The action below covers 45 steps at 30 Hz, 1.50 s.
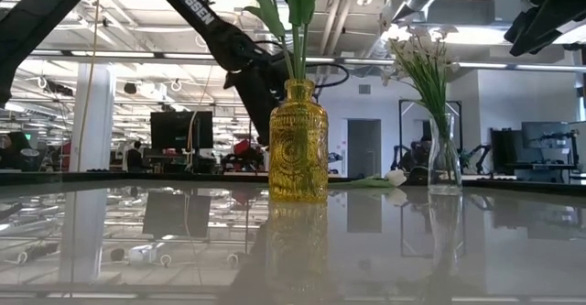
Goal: Sort flowers into vase by color
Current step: Put the white tulip into the transparent vase
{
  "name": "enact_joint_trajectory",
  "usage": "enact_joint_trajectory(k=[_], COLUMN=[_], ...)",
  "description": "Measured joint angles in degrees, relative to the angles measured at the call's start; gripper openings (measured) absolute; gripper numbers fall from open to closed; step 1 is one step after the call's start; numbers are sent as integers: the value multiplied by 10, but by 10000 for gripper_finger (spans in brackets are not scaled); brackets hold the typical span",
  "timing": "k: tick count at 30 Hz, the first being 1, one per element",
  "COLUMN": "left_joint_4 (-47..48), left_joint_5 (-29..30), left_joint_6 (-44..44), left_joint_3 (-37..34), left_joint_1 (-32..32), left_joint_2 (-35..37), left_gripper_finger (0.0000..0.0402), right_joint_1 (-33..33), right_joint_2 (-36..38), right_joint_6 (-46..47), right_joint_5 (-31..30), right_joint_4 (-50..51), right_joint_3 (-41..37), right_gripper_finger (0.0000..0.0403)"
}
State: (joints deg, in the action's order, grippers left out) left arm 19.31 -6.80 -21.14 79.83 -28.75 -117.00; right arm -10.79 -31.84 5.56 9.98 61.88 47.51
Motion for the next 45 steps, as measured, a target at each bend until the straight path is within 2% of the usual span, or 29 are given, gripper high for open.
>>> enact_joint_trajectory(k=[4,12,15,19,25,29,37,40,43,45], left_joint_4=[40,56,88,147,192,211,234,231,229,222], left_joint_5=[2,57,89,79,77,100,163,169,168,170], left_joint_6=[16,28,45,75,119,130,159,172,187,196], left_joint_3=[0,-12,-10,-9,-12,-19,-15,-14,-14,-14], left_joint_1=[7,35,40,30,24,35,46,48,53,57], left_joint_2=[0,-10,-10,-8,5,44,175,237,286,320], left_gripper_finger=[158,154,121,26,2,0,0,0,0,0], right_joint_1=[0,0,0,0,0,6,39,59,83,102], right_joint_2=[0,0,0,0,0,0,0,0,0,0], right_joint_6=[-5,-4,-4,-4,11,20,62,79,82,98], right_joint_5=[0,-9,-9,-9,-9,-9,-9,-9,-9,-7], right_joint_4=[-3,-2,-2,-2,-1,5,-2,-19,-63,-140], right_joint_3=[0,0,0,0,0,0,0,0,0,-13], right_gripper_finger=[186,186,186,186,186,186,186,186,186,186])
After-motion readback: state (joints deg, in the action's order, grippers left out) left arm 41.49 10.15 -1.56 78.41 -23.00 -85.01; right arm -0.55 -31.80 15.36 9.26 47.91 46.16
